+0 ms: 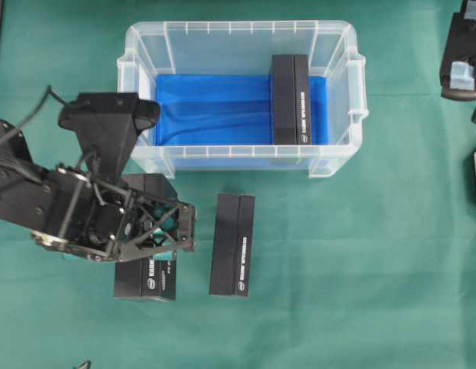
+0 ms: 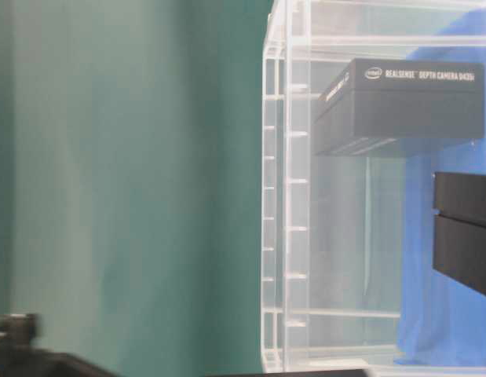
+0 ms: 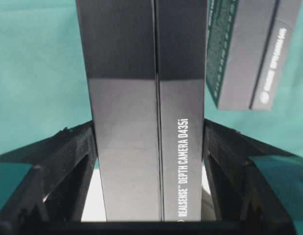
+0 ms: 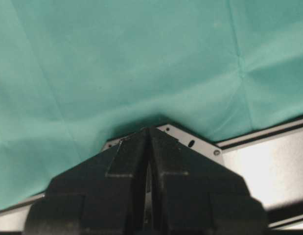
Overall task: Take the box out of the case with the left arm.
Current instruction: 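Carry the held box forward and lower it left of the first box, then open the left gripper and withdraw it to the left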
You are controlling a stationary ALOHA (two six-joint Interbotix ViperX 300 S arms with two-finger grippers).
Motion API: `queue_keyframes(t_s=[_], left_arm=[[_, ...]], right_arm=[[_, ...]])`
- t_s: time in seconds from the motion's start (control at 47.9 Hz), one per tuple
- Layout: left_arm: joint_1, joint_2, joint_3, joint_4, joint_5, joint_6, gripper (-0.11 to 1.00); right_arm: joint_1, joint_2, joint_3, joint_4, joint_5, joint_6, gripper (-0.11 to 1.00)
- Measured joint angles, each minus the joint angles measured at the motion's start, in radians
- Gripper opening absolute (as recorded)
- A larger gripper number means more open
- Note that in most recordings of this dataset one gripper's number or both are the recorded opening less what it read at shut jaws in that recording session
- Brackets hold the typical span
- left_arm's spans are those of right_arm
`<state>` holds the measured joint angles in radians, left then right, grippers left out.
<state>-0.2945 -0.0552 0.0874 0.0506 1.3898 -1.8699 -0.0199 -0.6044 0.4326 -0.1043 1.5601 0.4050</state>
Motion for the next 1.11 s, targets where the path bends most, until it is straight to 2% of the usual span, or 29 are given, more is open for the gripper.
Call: queue_keyframes(t_s=[0.251, 0.522, 0.731, 1.107], left_arm=[[0.000, 0.018, 0.169, 0.006, -0.147, -0.015, 0.60], [0.000, 0.044, 0.288, 0.006, -0.293, -0.017, 0.60], [0.000, 0.083, 0.307, 0.006, -0.373, -0.017, 0.60], [0.002, 0.084, 0.322, 0.006, -0.393, -0.009, 0.60]], right_arm=[[0.002, 0.000, 0.000, 0.000, 0.000, 0.000, 0.01], [0.000, 0.000, 0.000, 0.000, 0.000, 0.000, 0.01], [0.002, 0.000, 0.000, 0.000, 0.000, 0.000, 0.01], [0.000, 0.000, 0.000, 0.000, -0.002, 0.000, 0.01]])
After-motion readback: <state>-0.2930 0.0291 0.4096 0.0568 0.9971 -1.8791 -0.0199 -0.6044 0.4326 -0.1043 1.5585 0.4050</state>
